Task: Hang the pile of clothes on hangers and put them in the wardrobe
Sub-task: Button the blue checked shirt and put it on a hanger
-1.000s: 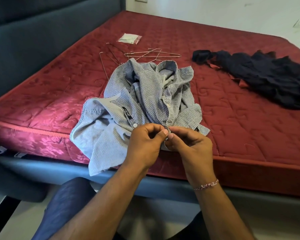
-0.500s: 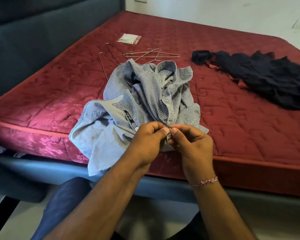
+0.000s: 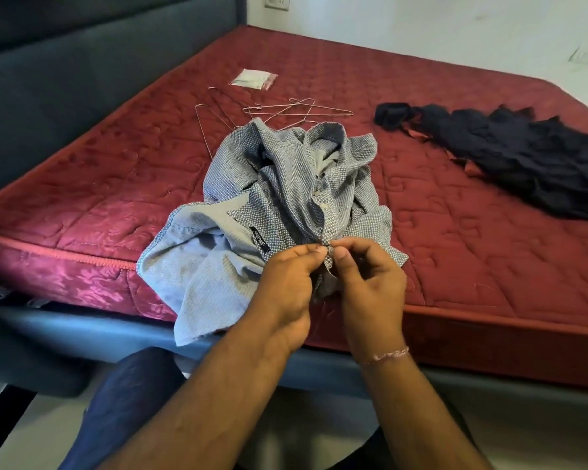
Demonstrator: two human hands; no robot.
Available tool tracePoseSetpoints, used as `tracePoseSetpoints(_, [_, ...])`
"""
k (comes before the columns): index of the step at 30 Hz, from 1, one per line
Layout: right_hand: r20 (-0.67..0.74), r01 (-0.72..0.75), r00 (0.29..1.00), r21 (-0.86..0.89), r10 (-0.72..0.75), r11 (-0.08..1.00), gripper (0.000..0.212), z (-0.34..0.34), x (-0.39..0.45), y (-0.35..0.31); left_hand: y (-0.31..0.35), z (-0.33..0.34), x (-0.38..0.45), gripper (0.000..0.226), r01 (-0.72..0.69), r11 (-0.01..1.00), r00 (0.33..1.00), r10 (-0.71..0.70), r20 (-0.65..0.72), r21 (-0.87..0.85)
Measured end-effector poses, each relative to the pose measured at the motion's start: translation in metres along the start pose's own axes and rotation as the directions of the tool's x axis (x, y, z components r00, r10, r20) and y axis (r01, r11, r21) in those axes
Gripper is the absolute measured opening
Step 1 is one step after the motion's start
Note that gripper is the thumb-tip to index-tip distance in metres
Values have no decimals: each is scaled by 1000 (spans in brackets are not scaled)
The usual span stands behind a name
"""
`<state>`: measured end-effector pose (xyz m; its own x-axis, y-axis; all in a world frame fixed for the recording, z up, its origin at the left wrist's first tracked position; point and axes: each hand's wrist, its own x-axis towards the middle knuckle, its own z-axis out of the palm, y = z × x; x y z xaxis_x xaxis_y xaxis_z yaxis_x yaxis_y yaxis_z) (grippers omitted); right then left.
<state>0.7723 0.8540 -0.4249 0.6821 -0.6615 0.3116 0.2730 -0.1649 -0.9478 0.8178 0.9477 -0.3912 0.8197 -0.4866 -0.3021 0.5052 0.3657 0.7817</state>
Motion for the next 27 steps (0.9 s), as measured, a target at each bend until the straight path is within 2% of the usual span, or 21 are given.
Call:
tracePoseSetpoints(2, [121, -261, 964, 241, 238, 935, 7, 0, 6, -7, 3, -4, 2, 15, 8, 1000, 1000, -7, 19, -15])
tracePoseSetpoints(3, [175, -314, 946, 278, 274, 908, 5, -2, 7, -10, 5, -6, 3, 14, 8, 1000, 999, -8, 35, -4])
tracePoseSetpoints(4, [198, -301, 947, 263, 254, 917, 8, -3, 7, -10, 8, -7, 3, 14, -1, 1000, 999, 0, 49, 28])
tracePoseSetpoints(6, [232, -118, 968, 100, 92, 988, 17, -10, 6, -7, 15, -10, 6, 16, -67, 988, 997, 60, 56, 137])
tracePoseSetpoints(8, [349, 127, 936, -187, -55, 974, 22, -18, 5, -3, 25, -18, 15, 19, -240, 913, 970, 236, 51, 330])
tracePoseSetpoints(9, [382, 218, 920, -311, -89, 925, 20, -24, 7, -2, 30, -24, 21, 18, -341, 812, 935, 347, 77, 473])
tracePoseSetpoints(11, [369, 250, 923, -372, -105, 894, 22, -34, 17, -10, 42, -36, 34, 14, -463, 570, 867, 449, 214, 679])
tracePoseSetpoints(13, [342, 220, 934, -337, -99, 915, 19, -45, 33, -25, 59, -42, 41, 18, -530, 420, 836, 404, 371, 736])
tracePoseSetpoints(16, [417, 229, 907, -354, -66, 907, 5, -64, 65, -55, 102, -41, 41, 28, -584, 259, 811, 216, 544, 769])
tracePoseSetpoints(19, [463, 157, 886, -335, 17, 929, 17, -82, 101, -83, 159, -41, 49, 23, -613, 50, 788, -39, 614, 789])
tracePoseSetpoints(20, [464, 116, 885, -315, 46, 942, 17, -87, 116, -92, 179, -39, 55, 19, -638, 27, 763, -116, 636, 770])
tracePoseSetpoints(22, [452, 56, 886, -333, 107, 941, 19, -89, 147, -107, 210, -31, 69, 11, -637, 100, 733, -228, 641, 764])
tracePoseSetpoints(23, [434, 49, 892, -369, 125, 928, 19, -86, 162, -113, 222, -22, 79, 8, -640, 74, 739, -210, 640, 765])
tracePoseSetpoints(24, [400, 60, 909, -405, 118, 912, 18, -82, 178, -118, 232, -9, 90, 7, -651, -9, 754, -120, 646, 759])
tracePoseSetpoints(25, [343, 100, 937, -440, 64, 893, 15, -77, 194, -125, 241, 7, 100, 9, -647, -133, 752, 49, 657, 751])
tracePoseSetpoints(26, [273, 141, 962, -463, -10, 875, 14, -72, 206, -130, 245, 21, 108, 9, -626, -226, 709, 234, 665, 746])
tracePoseSetpoints(27, [200, 179, 975, -462, -95, 869, 14, -65, 216, -139, 248, 37, 110, 9, -613, -252, 644, 388, 659, 748])
